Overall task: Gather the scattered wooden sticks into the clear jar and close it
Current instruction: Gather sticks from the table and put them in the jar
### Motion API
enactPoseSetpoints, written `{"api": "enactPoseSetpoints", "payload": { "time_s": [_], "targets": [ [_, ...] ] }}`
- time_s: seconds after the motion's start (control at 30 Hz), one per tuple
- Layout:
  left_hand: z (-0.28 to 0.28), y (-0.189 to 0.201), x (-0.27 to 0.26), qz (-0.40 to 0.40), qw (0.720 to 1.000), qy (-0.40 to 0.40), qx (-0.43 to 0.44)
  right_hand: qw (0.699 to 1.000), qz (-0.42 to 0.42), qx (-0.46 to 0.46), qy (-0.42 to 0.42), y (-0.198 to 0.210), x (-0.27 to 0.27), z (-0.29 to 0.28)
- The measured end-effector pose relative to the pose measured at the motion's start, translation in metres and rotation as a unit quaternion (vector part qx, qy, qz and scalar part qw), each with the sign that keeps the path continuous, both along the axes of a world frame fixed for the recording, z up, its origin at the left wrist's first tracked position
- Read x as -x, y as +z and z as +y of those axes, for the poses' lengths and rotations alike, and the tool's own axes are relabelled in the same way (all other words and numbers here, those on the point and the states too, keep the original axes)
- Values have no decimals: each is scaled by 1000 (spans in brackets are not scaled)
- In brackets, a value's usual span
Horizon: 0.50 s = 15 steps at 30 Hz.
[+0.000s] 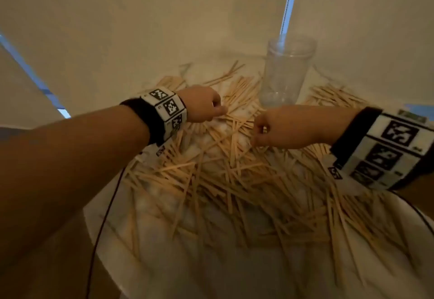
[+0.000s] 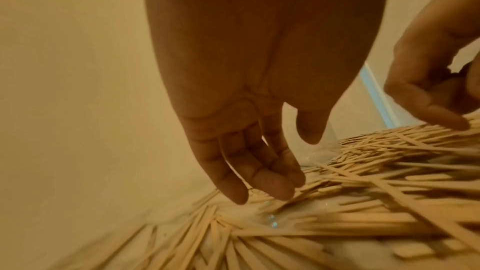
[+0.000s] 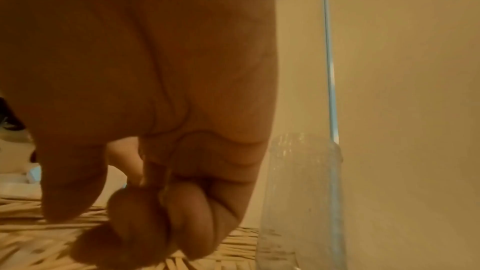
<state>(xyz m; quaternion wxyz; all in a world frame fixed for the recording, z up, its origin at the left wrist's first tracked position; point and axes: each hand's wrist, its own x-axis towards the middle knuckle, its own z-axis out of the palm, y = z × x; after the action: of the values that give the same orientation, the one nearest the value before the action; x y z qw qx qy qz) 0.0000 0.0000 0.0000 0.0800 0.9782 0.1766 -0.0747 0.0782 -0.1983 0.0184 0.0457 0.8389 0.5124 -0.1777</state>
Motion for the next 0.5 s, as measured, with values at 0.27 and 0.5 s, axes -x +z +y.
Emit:
{"api": "enactPoseSetpoints", "payload": {
  "time_s": [0.27,0.5],
  "targets": [
    [-26,21,84,65,997,-49,-16,996,-79,42,-20,-2,53,-65],
    [-30,-1,130,190,972,-79,-117,988,-104,95,-63,-8,77,-72]
  ]
}}
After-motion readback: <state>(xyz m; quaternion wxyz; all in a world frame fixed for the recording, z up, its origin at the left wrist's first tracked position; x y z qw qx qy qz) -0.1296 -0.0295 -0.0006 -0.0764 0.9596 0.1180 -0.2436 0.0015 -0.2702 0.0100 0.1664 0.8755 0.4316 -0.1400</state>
